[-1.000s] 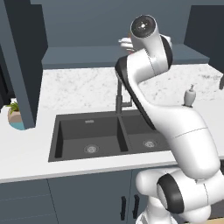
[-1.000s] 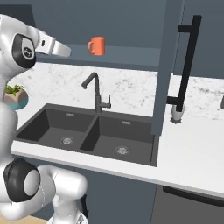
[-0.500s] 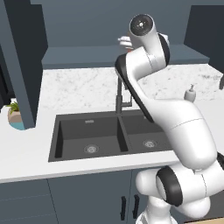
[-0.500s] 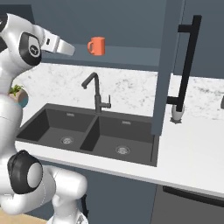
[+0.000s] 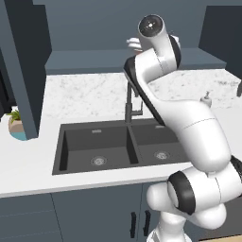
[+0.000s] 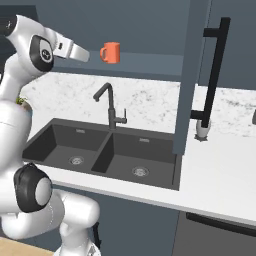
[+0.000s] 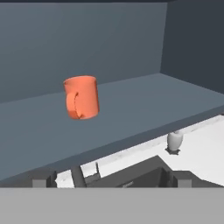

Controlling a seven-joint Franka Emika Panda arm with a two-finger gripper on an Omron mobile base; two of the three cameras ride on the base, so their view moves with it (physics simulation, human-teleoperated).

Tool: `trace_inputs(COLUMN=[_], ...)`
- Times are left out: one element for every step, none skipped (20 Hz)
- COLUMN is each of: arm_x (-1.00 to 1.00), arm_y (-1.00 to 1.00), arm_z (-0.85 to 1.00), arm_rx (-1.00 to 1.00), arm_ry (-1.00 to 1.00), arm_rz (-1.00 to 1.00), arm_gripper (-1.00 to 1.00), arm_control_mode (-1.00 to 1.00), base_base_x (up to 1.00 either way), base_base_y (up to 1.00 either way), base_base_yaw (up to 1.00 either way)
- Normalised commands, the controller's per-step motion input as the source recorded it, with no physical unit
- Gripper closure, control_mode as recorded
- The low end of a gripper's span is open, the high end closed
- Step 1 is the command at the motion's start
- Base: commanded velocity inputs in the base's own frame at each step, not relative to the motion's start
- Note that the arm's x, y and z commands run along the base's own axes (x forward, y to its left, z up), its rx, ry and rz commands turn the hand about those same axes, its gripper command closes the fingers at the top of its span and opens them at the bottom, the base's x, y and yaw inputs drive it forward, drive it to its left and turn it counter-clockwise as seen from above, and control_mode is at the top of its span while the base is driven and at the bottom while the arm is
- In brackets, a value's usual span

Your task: Gather all objects into one cabinet and sort the glasses and bowls to opposite sides.

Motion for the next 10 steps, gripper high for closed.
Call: trace_inputs(arm_x=[0.31, 0.34, 0.36, 0.37, 0.32, 0.29, 0.29, 0.29, 0.25, 0.22], arm_y=[-0.21, -0.19, -0.21, -0.21, -0.16, -0.13, -0.09, -0.03, 0.0, 0.0], arm_z=[-0.04, -0.05, -0.09, -0.1, -0.11, -0.09, -0.07, -0.06, -0.07, -0.09], arm_rx=[0.03, 0.04, 0.04, 0.03, 0.01, 0.0, 0.0, 0.0, 0.0, 0.0], arm_ry=[0.0, 0.01, 0.01, 0.01, 0.0, 0.0, 0.0, 0.0, 0.0, 0.0], arm_rz=[-0.01, -0.02, -0.03, -0.03, -0.03, -0.02, -0.02, -0.01, 0.0, 0.0], arm_gripper=[-1.0, -1.0, -1.0, -1.0, -1.0, -1.0, -1.0, -1.0, -1.0, -1.0], arm_control_mode=[-1.0, -1.0, -1.0, -1.0, -1.0, -1.0, -1.0, -1.0, -1.0, -1.0], base_base_x=[0.0, 0.0, 0.0, 0.0, 0.0, 0.0, 0.0, 0.0, 0.0, 0.0], base_base_y=[0.0, 0.0, 0.0, 0.0, 0.0, 0.0, 0.0, 0.0, 0.0, 0.0], base_base_yaw=[0.0, 0.0, 0.0, 0.0, 0.0, 0.0, 0.0, 0.0, 0.0, 0.0])
